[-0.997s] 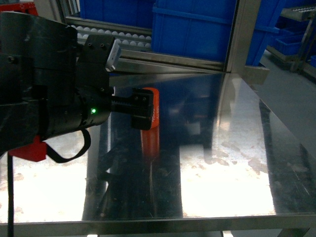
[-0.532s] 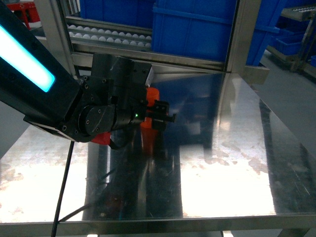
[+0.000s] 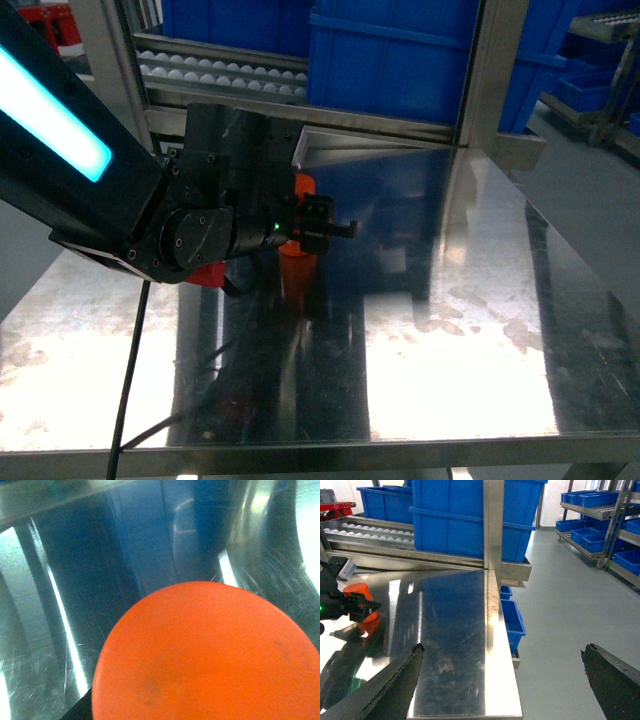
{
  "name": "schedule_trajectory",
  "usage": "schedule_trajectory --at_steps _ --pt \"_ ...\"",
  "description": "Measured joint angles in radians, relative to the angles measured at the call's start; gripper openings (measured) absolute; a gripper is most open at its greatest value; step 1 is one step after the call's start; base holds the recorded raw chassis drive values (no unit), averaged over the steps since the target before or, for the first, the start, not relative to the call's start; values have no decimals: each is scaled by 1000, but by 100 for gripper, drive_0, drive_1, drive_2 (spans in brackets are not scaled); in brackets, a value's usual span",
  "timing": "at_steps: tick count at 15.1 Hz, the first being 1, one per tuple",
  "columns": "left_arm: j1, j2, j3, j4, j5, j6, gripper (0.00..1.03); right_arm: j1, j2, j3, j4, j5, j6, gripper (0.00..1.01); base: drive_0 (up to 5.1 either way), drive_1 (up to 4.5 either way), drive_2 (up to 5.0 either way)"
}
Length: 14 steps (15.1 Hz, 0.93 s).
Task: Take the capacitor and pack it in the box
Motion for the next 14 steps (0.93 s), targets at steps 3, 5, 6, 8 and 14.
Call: schedule_trajectory --at_steps 3,5,6,8,14 --pt "1 -67 -109 59 -9 -31 45 0 0 0 0 0 0 98 0 0 0" --pt "3 -140 -185 77 -16 -42 45 0 0 0 0 0 0 98 0 0 0" --pt "6 -261 -291 144 -40 -40 45 0 0 0 0 0 0 98 0 0 0" --pt "30 -539 -517 304 -78 23 45 0 0 0 0 0 0 98 0 0 0" --pt "111 -1373 -1004 67 -85 21 44 0 0 0 0 0 0 98 0 0 0"
